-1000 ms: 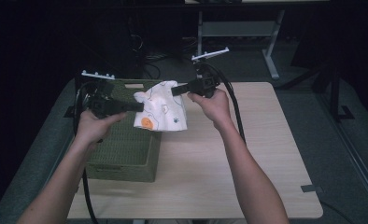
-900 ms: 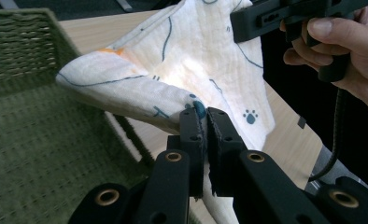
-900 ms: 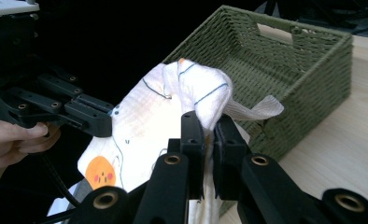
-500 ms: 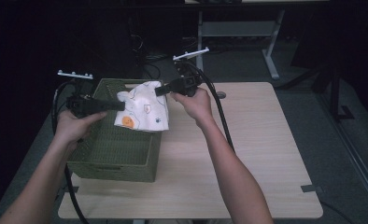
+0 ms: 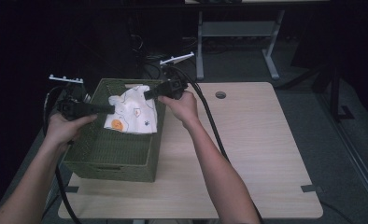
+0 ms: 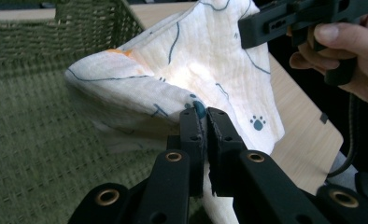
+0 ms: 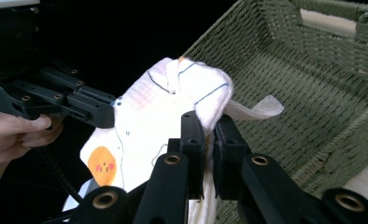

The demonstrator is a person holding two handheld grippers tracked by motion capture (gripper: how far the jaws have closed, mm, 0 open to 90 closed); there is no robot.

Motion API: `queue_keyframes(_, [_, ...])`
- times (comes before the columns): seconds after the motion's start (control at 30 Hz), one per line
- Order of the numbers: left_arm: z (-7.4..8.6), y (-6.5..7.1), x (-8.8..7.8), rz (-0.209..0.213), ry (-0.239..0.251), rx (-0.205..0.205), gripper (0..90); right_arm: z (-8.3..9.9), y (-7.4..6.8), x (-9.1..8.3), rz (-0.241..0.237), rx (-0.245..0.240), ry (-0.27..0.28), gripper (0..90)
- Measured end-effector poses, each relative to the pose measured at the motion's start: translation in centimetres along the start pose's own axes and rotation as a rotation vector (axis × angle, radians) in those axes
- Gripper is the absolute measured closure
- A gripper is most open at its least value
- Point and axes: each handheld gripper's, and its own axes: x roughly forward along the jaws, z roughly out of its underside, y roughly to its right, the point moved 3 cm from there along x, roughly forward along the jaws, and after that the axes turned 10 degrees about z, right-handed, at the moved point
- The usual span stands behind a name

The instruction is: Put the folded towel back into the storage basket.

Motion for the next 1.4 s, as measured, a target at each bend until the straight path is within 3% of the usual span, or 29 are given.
queue_keyframes(0.1, [0.5, -1.0, 0.1, -0.01, -0.024, -0.009, 86.0, 0.1, 0.0, 0.9, 0.004, 0.003, -0.013, 84.0])
queue_keyframes(0.4, [0.9, -2.1, 0.0, -0.026, -0.057, -0.009, 86.0, 0.3, 0.0, 3.0, -0.005, 0.018, -0.032, 84.0])
queue_keyframes(0.8, [3.3, -5.1, -0.6, -0.082, -0.082, -0.081, 86.0, 1.0, -0.2, 5.9, -0.011, 0.029, -0.065, 83.8])
queue_keyframes(1.0, [3.7, -5.7, -0.4, -0.103, -0.097, -0.085, 86.0, 1.3, -0.2, 6.7, -0.009, 0.029, -0.079, 83.5])
queue_keyframes(1.07, [4.2, -6.5, 0.1, -0.141, -0.123, -0.097, 85.9, 1.5, -0.2, 7.1, -0.004, 0.032, -0.088, 80.6])
queue_keyframes(1.1, [4.4, -6.8, 0.2, -0.173, -0.144, -0.101, 84.6, 1.6, -0.1, 7.3, -0.001, 0.034, -0.092, 73.9])
queue_keyframes(1.13, [4.4, -6.8, 0.2, -0.173, -0.144, -0.101, 80.5, 1.7, 0.0, 7.6, 0.013, 0.037, -0.098, 69.5])
queue_keyframes(1.17, [4.8, -7.5, 0.3, -0.245, -0.169, -0.122, 73.8, 1.8, 0.1, 7.7, 0.028, 0.038, -0.105, 66.7])
queue_keyframes(1.4, [5.3, -7.9, -0.2, -0.243, -0.149, -0.139, 72.3, 2.2, 0.6, 7.8, 0.038, 0.049, -0.104, 64.6])
